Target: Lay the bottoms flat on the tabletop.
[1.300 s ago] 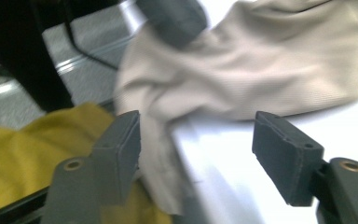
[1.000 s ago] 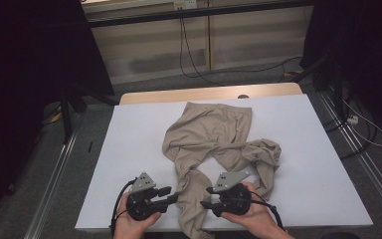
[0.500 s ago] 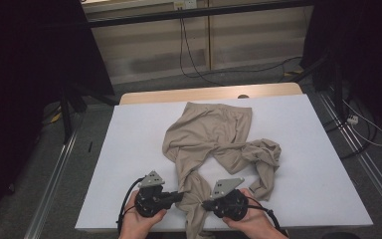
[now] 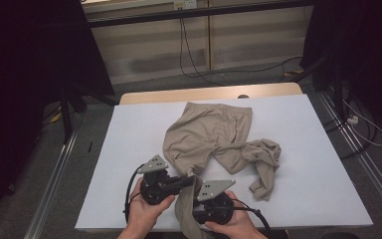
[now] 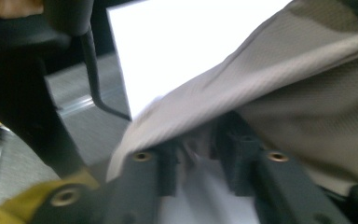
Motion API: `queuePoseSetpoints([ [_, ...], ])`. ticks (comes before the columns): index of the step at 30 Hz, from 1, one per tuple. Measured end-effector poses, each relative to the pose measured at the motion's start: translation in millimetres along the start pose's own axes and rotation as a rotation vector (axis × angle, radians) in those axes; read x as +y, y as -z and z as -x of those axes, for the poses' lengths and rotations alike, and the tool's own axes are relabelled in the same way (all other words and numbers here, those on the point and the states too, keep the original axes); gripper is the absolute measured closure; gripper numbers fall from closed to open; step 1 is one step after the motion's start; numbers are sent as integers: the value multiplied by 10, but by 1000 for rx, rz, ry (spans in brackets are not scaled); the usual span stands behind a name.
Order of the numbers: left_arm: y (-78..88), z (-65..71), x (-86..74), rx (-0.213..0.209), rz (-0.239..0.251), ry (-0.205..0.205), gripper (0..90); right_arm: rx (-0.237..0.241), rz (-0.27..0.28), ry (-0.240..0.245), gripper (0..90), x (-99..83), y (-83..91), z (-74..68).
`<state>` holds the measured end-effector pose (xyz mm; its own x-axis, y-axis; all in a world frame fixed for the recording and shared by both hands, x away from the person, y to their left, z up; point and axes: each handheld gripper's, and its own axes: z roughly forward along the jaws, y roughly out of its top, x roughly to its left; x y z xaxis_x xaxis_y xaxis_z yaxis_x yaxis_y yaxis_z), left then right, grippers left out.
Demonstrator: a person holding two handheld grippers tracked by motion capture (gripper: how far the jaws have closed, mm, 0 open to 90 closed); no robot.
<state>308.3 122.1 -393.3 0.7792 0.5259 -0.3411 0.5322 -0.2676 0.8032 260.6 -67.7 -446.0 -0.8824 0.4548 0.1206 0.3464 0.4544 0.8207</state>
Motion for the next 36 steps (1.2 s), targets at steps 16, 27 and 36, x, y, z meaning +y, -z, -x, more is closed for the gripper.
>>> queuePoseSetpoints([
  [16, 161, -275, -183, 185, 9, -9, 316, -113, 27, 9, 793, -26, 425, 129],
  [27, 290, -468, -458, 286, -10, -28, 275, -161, -47, -7, 543, 101, -121, 243],
  [36, 140, -354, -482, 277, -77, -94, 332, -153, -70, -13, 880, -61, 38, 244],
])
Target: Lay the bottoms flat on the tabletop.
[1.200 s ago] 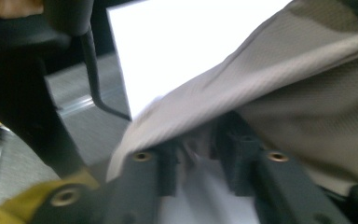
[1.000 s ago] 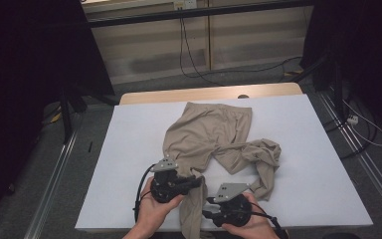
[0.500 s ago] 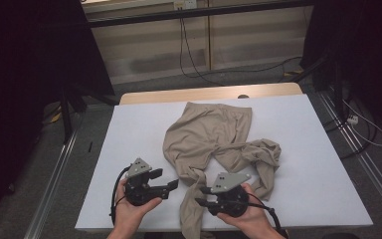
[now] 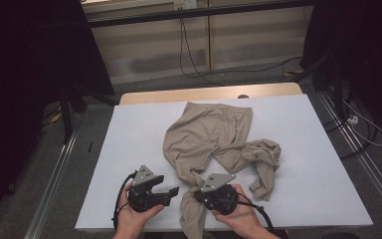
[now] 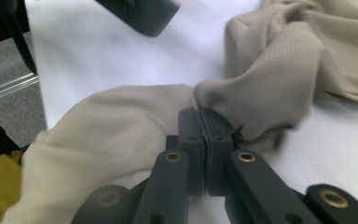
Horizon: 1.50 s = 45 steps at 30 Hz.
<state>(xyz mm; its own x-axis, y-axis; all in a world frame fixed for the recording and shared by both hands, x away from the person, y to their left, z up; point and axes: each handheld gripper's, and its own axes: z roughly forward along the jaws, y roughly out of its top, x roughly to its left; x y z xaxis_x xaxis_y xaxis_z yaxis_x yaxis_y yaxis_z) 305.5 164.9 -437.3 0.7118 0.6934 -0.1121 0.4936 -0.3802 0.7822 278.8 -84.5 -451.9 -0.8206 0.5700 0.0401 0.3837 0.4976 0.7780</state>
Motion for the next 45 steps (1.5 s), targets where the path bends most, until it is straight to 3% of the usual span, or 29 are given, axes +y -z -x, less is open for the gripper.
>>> queuePoseSetpoints([
  [3, -33, 46, 26, 8, -11, -22, 356, 2, 23, -52, 879, -84, 212, 65],
  [8, -131, 185, 108, -8, -37, -100, 458, -10, 16, -99, 871, -242, 435, 178],
  [16, -348, 449, 157, -85, -87, -195, 575, -125, -34, -148, 869, -486, 734, 408],
  [19, -416, 514, 194, -112, -86, -192, 619, -220, -73, -112, 811, -527, 773, 451],
  [21, -492, 580, 222, -133, -102, -189, 622, -223, -65, -125, 798, -516, 781, 467],
  [23, -576, 658, 230, -155, -104, -204, 660, -223, -40, -109, 780, -483, 791, 447],
  [26, -694, 766, 208, -175, -125, -243, 649, -185, 8, -102, 807, -436, 790, 422],
  [28, -732, 814, 169, -162, -98, -263, 568, -170, 3, -94, 812, -423, 747, 409],
  [30, -727, 838, 151, -144, -90, -264, 550, -146, -27, -96, 766, -431, 671, 407],
  [31, -707, 840, 151, -144, -97, -250, 607, -125, -48, -89, 730, -444, 626, 406],
  [33, -674, 821, 155, -166, -125, -236, 890, -126, -89, -84, 688, -477, 550, 384],
  [35, -634, 797, 153, -172, -142, -226, 899, -123, -95, -70, 634, -486, 526, 346],
  [38, -518, 743, 105, -180, -167, -199, 900, -93, -91, -80, 642, -496, 530, 299],
  [42, -295, 672, 28, -199, -181, -169, 900, -1, -99, -45, 871, -492, 521, 173],
  [45, -150, 656, -8, -199, -187, -175, 900, 87, -105, -16, 900, -464, 481, 11],
])
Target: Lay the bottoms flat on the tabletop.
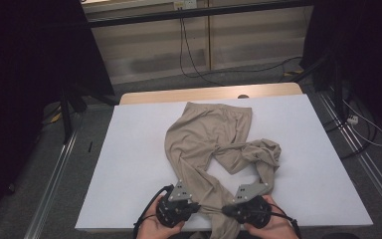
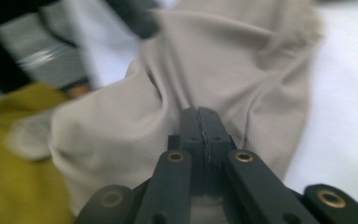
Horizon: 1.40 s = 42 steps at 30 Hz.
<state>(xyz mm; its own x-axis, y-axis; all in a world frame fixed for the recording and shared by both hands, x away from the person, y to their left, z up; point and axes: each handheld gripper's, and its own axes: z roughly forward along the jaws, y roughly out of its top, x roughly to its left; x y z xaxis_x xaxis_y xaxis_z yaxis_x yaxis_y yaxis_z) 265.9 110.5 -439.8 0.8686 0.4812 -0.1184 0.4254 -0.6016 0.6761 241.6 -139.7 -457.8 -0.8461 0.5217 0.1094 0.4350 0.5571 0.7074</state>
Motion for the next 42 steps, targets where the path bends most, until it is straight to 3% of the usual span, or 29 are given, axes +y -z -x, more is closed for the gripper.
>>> queuePoseSetpoints([
  [4, 132, -7, -93, -5, -2, 21, 900, 38, -12, 42, 900, 44, -59, -216],
  [8, 261, 25, -188, -19, -8, 18, 900, 80, -15, 59, 894, 54, -86, -330],
  [10, 322, 62, -273, -16, -14, 18, 900, 86, 0, 46, 775, 70, -66, -325],
  [13, 405, 94, -343, -38, -4, 22, 900, 25, 47, 8, 660, 134, -9, -195],
  [16, 450, 59, -327, -40, 40, 40, 884, -52, 79, -26, 634, 232, -12, 3],
  [19, 453, -23, -317, -10, 67, 59, 789, -84, 77, -24, 656, 362, -122, 154],
  [21, 449, -68, -323, 3, 72, 70, 735, -68, 76, -26, 658, 443, -224, 204],
  [25, 401, -141, -338, 29, 66, 83, 675, -72, 47, 11, 645, 510, -415, 172],
  [26, 380, -157, -347, 34, 64, 89, 671, -76, 40, 18, 662, 499, -448, 154],
  [28, 350, -192, -359, 49, 51, 97, 636, -91, 36, 37, 782, 453, -478, 127],
  [30, 332, -224, -361, 65, 42, 98, 607, -112, 21, 37, 881, 430, -432, 123],
  [37, 288, -235, -324, 100, 39, 74, 574, -100, 16, -39, 894, 227, -168, 201],
  [42, 286, -207, -234, 103, 53, 46, 659, -111, 8, -61, 892, 97, 7, 193],
])
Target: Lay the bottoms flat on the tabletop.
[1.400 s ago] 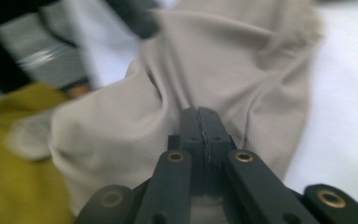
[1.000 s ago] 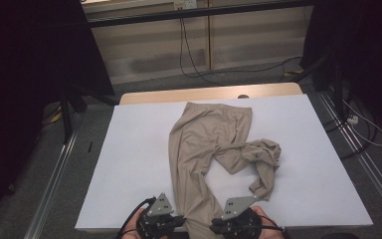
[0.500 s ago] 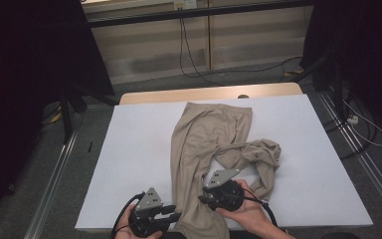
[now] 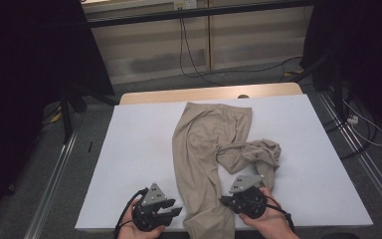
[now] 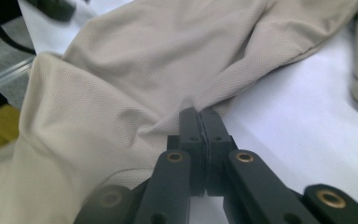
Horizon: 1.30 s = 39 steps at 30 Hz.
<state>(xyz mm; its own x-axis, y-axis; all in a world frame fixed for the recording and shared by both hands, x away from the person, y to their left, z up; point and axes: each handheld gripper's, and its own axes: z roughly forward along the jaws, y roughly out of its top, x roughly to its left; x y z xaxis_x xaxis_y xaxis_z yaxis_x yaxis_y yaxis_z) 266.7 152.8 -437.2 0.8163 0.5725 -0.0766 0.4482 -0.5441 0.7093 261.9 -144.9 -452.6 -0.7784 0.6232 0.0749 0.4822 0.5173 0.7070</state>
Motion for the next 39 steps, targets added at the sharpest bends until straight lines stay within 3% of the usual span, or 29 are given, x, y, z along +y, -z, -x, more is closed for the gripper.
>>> queuePoseSetpoints([
  [1, -25, 10, 23, -5, -8, 3, 664, -1, -3, -14, 892, -33, 37, 13],
  [6, -276, 119, 120, -12, -61, -57, 675, -55, -33, -57, 895, -191, 187, 151],
  [12, -420, 262, 229, -26, -52, -87, 595, -130, -38, -92, 884, -225, 272, 269],
  [15, -508, 353, 295, -27, -36, -111, 587, -192, -55, -61, 859, -240, 290, 307],
  [17, -573, 414, 319, -33, -26, -118, 588, -153, 3, -82, 816, -228, 337, 311],
  [18, -599, 432, 324, -38, -38, -138, 598, -137, 33, -80, 814, -209, 354, 295],
  [20, -628, 463, 305, -47, -10, -150, 610, -97, 69, -58, 816, -163, 352, 251],
  [22, -626, 443, 306, -52, -11, -154, 610, -57, 74, -39, 806, -138, 291, 200],
  [25, -645, 441, 298, -58, 2, -173, 573, -29, 30, -7, 735, -124, 157, 142],
  [27, -659, 450, 309, -60, 10, -164, 564, -48, -13, 7, 698, -124, 87, 126],
  [30, -693, 444, 345, -70, 8, -156, 546, -61, -14, 0, 695, -124, 85, 133],
  [35, -734, 491, 378, -62, 20, -145, 541, -128, -6, -22, 714, -157, 144, 157],
  [37, -741, 483, 377, -72, 15, -142, 533, -154, -6, -25, 739, -170, 167, 174],
  [39, -753, 474, 384, -76, 17, -139, 542, -150, -11, -37, 792, -185, 168, 202],
])
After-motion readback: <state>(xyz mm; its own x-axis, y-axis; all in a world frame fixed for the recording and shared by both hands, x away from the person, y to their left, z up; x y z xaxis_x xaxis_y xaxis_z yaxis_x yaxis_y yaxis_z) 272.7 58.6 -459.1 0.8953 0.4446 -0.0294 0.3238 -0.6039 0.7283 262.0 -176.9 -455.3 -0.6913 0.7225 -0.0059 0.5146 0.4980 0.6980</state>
